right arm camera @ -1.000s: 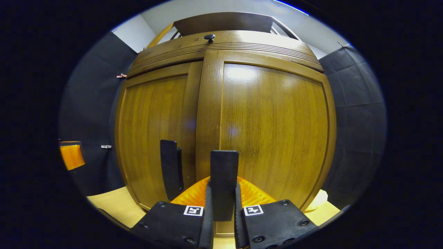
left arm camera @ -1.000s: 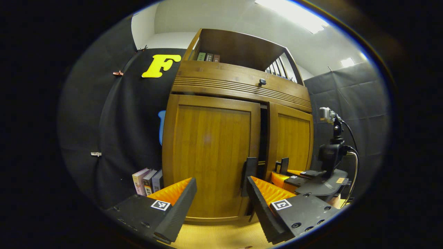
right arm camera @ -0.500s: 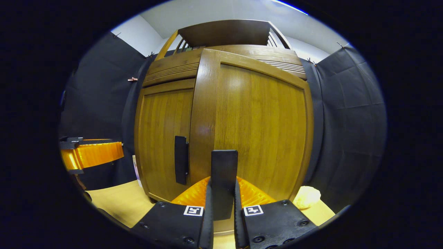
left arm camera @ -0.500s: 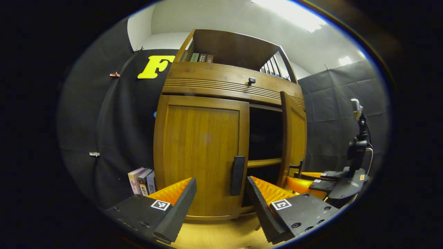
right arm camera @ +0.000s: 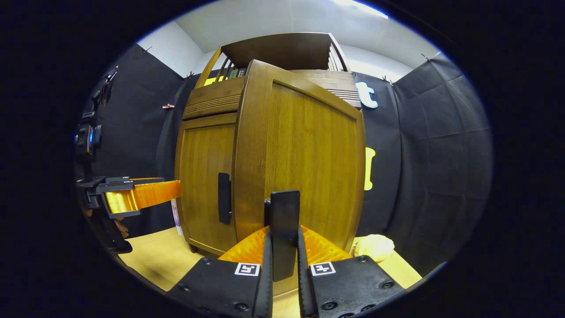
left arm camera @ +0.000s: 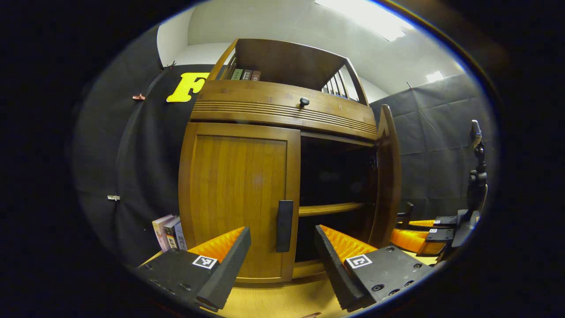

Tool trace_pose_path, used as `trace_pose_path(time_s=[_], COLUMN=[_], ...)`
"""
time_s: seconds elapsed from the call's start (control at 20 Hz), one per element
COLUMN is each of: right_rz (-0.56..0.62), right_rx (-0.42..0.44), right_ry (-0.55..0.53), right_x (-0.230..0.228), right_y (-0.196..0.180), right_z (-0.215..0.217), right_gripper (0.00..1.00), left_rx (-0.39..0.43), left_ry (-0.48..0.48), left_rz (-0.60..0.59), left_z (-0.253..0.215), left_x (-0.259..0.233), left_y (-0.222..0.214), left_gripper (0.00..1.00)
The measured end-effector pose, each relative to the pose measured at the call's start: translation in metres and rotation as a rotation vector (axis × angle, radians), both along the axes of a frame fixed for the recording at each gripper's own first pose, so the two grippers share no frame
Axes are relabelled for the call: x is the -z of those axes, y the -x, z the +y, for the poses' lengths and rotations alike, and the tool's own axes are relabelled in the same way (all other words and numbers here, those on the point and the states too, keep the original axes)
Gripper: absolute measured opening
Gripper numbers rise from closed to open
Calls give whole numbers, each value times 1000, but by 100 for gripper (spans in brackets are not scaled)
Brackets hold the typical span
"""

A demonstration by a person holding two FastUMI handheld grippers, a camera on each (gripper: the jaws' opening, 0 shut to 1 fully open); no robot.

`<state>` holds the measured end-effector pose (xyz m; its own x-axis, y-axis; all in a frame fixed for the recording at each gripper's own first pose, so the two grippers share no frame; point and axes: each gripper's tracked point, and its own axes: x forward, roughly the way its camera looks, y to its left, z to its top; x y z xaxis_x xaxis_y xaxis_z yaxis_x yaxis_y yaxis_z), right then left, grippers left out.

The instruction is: Open the right door of the double-door shoe cabinet with the right hand, and open the left door with the left hand.

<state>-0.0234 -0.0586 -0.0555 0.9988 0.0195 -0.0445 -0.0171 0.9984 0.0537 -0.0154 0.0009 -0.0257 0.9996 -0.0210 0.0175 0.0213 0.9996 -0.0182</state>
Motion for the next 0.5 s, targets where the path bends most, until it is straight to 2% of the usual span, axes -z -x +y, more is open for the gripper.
trace_pose_path(time_s=[0.15, 0.2, 0.25, 0.3, 0.5], right_rz=[0, 0, 0, -1, -7], right_rx=[32, 41, 54, 70, 147], right_ry=[3, 8, 14, 19, 21], right_x=[-1, -2, -3, -2, -3], right_y=[12, 17, 20, 25, 41], right_z=[-15, -19, -25, -32, -62], right_gripper=[27, 22, 22, 27, 22], left_rx=[17, 29, 41, 50, 42], left_ry=[7, 15, 20, 21, 8], left_rz=[-22, -27, -28, -29, -40], left_z=[-12, -17, -22, -26, -33], left_x=[-2, -3, -3, -3, -1], left_y=[-7, -9, -12, -14, -26], left_gripper=[89, 89, 89, 89, 90])
